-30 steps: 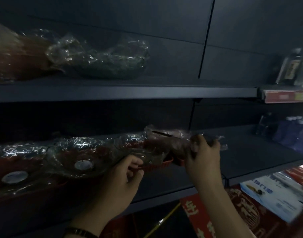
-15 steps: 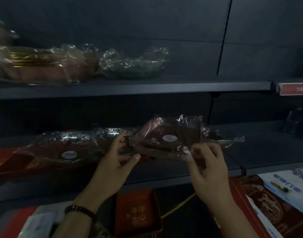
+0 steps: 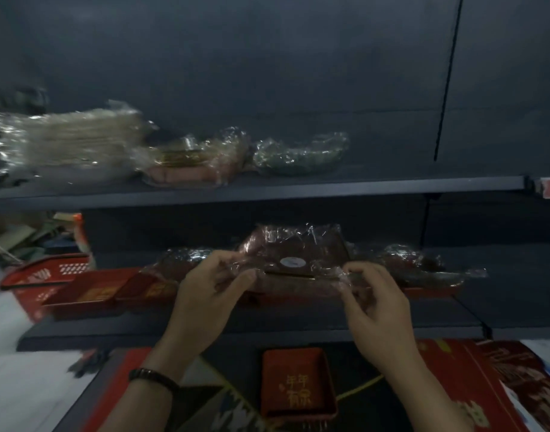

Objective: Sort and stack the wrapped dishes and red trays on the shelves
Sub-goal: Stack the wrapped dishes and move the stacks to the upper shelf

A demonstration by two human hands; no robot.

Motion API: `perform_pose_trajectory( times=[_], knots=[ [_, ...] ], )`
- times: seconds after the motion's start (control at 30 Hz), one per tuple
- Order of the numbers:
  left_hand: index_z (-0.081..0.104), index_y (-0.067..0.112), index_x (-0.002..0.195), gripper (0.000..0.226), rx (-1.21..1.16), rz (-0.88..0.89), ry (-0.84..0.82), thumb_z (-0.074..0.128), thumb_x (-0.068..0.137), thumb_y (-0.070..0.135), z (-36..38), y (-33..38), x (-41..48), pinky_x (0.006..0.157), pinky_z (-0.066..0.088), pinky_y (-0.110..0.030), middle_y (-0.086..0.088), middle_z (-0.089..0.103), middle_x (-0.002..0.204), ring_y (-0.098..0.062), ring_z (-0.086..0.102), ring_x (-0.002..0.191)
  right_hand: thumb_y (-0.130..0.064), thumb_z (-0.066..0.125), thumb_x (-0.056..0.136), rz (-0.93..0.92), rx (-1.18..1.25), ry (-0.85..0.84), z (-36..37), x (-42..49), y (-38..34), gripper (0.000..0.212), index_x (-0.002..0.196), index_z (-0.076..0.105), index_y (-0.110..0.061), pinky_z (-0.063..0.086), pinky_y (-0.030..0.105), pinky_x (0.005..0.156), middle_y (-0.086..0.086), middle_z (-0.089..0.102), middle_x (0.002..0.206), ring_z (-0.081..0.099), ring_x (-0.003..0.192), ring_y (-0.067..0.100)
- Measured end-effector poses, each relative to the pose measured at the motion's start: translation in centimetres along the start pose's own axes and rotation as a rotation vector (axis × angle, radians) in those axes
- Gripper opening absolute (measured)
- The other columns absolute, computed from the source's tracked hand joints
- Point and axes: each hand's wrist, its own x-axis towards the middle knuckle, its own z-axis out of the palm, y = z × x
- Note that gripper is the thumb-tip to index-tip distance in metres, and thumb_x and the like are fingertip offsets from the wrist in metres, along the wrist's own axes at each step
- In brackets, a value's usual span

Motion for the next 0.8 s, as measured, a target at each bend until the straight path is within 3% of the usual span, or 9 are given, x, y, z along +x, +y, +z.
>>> perform_pose_trajectory(
  times=[0.07,0.17,0.3,0.4,0.47,0.67,0.8],
  knots=[
    [0.072,0.017,0.100,0.010,0.009,0.005,0.062,0.077,0.093,0.012,-1.6,1.4,-1.1,0.080,0.062,-0.026,0.002,0.082,0.097,-0.014,0.079,0.094,-0.015,0.075,0.094,0.023,0.043,-0.047,0.5,-0.1,-1.7,0.026,0.106,0.068,-0.037,0.050,0.007,0.073,-0.008,0.066,0.110,0.067,0.093,0.000],
    [0.071,0.029,0.090,0.010,0.044,0.017,0.148,0.080,0.087,0.031,-4.2,3.8,-2.8,0.082,0.063,-0.043,-0.003,0.081,0.091,-0.018,0.079,0.088,-0.028,0.077,0.094,0.051,0.141,-0.129,1.5,-0.1,-4.6,0.013,0.105,0.070,-0.032,0.052,0.015,0.063,-0.008,0.072,0.094,0.069,0.073,0.000],
    [0.072,0.030,0.090,0.018,0.093,0.044,0.298,0.082,0.080,0.041,-8.3,7.3,-5.2,0.082,0.064,-0.051,-0.001,0.081,0.089,-0.018,0.080,0.087,-0.034,0.072,0.098,0.034,0.239,-0.242,3.3,-0.3,-8.7,0.003,0.099,0.070,-0.032,0.064,0.044,0.079,-0.007,0.079,0.094,0.077,0.086,0.010],
    [0.074,0.027,0.092,0.022,0.128,0.027,0.403,0.084,0.078,0.040,-11.4,9.8,-6.8,0.082,0.065,-0.050,0.002,0.082,0.089,-0.014,0.080,0.087,-0.039,0.071,0.098,0.037,0.298,-0.305,4.8,-0.2,-12.0,0.009,0.096,0.070,-0.030,0.064,0.055,0.075,-0.005,0.079,0.093,0.078,0.083,0.018],
    [0.075,0.026,0.093,0.024,0.145,0.020,0.460,0.086,0.078,0.040,-13.2,11.4,-7.5,0.082,0.066,-0.052,0.004,0.082,0.088,-0.014,0.080,0.085,-0.044,0.072,0.097,0.030,0.325,-0.333,5.5,0.1,-14.1,0.013,0.094,0.070,-0.032,0.064,0.056,0.070,-0.003,0.078,0.093,0.078,0.081,0.023],
    [0.075,0.031,0.092,0.038,0.172,0.073,0.609,0.084,0.064,0.056,-17.9,16.9,-8.3,0.077,0.066,-0.049,0.006,0.080,0.089,-0.010,0.079,0.082,-0.056,0.071,0.093,-0.051,0.335,-0.372,6.4,1.9,-20.7,0.025,0.093,0.070,-0.031,0.064,0.053,0.076,-0.007,0.078,0.094,0.075,0.087,0.014],
    [0.075,0.035,0.093,0.040,0.217,0.132,0.665,0.082,0.064,0.063,-20.0,20.2,-8.0,0.078,0.064,-0.039,0.012,0.079,0.092,0.000,0.076,0.084,-0.054,0.072,0.093,-0.113,0.392,-0.368,6.4,3.3,-24.3,0.019,0.092,0.070,-0.035,0.065,0.052,0.077,-0.006,0.077,0.094,0.075,0.087,0.015]
  ],
)
